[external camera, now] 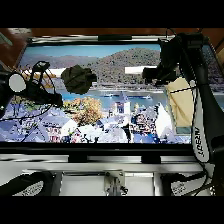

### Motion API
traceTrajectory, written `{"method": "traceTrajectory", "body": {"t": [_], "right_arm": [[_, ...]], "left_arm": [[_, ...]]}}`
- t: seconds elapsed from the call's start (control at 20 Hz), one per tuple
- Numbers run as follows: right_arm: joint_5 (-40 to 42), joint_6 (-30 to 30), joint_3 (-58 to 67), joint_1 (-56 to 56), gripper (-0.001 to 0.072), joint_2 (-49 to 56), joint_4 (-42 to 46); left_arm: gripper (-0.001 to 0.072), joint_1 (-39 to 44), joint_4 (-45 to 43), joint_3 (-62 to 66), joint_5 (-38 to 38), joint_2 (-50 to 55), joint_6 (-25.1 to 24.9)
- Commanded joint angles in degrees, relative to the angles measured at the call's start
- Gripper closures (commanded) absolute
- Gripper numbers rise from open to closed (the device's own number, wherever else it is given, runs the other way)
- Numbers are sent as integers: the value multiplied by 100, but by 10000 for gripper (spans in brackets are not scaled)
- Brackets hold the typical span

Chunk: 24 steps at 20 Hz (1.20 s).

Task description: Fold the shirts.

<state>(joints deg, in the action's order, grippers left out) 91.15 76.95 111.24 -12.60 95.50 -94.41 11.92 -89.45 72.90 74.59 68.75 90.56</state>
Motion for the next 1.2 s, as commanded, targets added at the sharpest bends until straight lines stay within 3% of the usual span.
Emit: {"method": "traceTrajectory", "body": {"t": [0.0,0.75,1.15], "right_arm": [[-2,0,7,-7,203,2,0],[-35,-24,7,-7,203,2,-2],[-876,-260,7,-7,202,2,-151]], "left_arm": [[89,0,-2,-2,-2,0,0],[89,0,-2,-2,-7,0,2],[86,-42,284,116,-1180,597,17]]}}
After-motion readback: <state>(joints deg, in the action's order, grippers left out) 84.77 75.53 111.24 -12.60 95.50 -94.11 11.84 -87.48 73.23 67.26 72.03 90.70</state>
